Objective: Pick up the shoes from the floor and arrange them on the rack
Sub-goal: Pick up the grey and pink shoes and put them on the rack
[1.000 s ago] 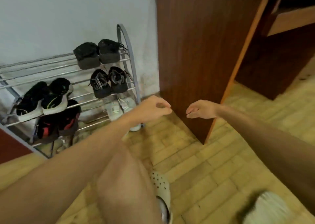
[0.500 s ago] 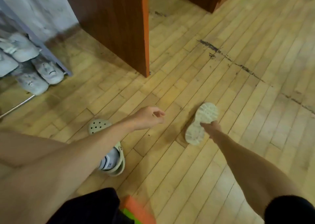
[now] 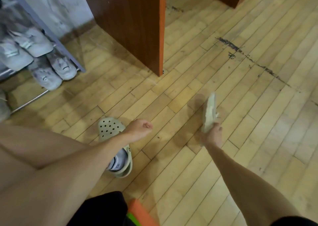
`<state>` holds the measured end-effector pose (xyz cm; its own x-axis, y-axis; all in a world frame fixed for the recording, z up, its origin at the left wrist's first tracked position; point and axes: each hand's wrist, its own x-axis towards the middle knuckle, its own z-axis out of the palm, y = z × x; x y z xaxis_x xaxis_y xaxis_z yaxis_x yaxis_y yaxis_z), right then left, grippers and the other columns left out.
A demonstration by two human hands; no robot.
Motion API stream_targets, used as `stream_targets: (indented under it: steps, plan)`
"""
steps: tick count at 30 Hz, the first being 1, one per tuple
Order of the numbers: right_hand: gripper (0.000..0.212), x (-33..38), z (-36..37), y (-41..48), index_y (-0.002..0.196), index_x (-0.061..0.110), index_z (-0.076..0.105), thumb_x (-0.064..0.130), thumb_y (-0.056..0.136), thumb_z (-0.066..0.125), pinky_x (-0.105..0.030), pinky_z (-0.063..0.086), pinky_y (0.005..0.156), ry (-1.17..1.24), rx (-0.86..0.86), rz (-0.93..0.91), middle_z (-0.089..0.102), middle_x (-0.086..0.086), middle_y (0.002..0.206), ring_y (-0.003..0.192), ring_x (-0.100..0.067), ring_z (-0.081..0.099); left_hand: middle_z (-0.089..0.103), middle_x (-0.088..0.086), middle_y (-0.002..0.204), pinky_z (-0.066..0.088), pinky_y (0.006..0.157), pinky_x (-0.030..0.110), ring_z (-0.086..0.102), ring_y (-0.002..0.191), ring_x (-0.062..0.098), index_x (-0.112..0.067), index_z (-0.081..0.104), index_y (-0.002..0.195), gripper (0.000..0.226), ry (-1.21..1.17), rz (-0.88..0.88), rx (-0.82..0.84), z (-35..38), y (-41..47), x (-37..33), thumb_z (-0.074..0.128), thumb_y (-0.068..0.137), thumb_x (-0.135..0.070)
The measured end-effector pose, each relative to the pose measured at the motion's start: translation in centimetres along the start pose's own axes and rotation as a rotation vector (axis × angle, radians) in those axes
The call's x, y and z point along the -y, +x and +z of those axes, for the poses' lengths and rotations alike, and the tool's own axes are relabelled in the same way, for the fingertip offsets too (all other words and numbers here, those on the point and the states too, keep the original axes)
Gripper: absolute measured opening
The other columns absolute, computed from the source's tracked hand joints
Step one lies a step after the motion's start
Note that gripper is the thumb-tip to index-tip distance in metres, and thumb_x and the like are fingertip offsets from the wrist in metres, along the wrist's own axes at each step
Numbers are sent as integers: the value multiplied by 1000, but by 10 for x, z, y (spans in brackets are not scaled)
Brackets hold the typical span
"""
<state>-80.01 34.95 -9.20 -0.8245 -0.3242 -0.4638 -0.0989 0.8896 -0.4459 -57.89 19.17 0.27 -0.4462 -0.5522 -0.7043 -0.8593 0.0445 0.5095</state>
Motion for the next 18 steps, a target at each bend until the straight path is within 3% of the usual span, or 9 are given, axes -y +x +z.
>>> stream_targets:
  steps: [2,5,8,11,14,16,18]
  plan:
    - [63,3,15,-7,137,8,36,16,83,66,-46,51,94,-77,34,-198,44,-15,128,111,-33,52,58,-6,113,46,97,33,55,110,15,-29,62,110,20,23,-6,4,4,-1,3,53,92,-29]
    - [31,10,34,-13,121,9,57,16,91,51,-33,47,82,-255,224,-429,52,-12,124,110,-30,53,58,-5,116,46,100,39,54,112,17,-27,61,115,25,36,-25,32,5,-7,3,52,92,-31]
    - [24,22,37,-14,107,8,67,10,89,53,-32,47,79,-214,156,-460,59,-13,117,109,-32,57,58,-3,122,44,102,38,53,116,18,-27,62,117,28,24,-26,35,2,-12,1,52,91,-31]
    - [40,30,30,-7,129,13,53,31,94,52,-44,47,95,-186,17,-307,48,-18,130,117,-36,49,57,-4,124,42,103,38,52,118,17,-29,61,117,29,2,-30,37,2,-12,-1,52,89,-32]
    - [67,16,26,9,141,4,34,41,89,57,-48,42,101,-165,180,136,38,-20,139,126,-39,42,58,-6,121,42,103,39,53,117,16,-28,61,117,27,-66,-41,73,3,-13,2,53,91,-31]
    - [60,6,24,16,129,1,48,28,81,73,-41,55,82,30,355,326,54,-20,124,109,-36,58,59,-7,117,43,102,39,55,113,13,-29,60,112,22,-156,-55,85,0,-14,3,52,92,-28]
    - [33,2,25,19,102,-2,59,13,78,77,-31,56,56,165,475,351,64,-17,90,74,-27,64,62,-6,112,43,103,40,58,108,12,-31,60,106,17,-231,-70,61,-4,-13,5,52,92,-26]
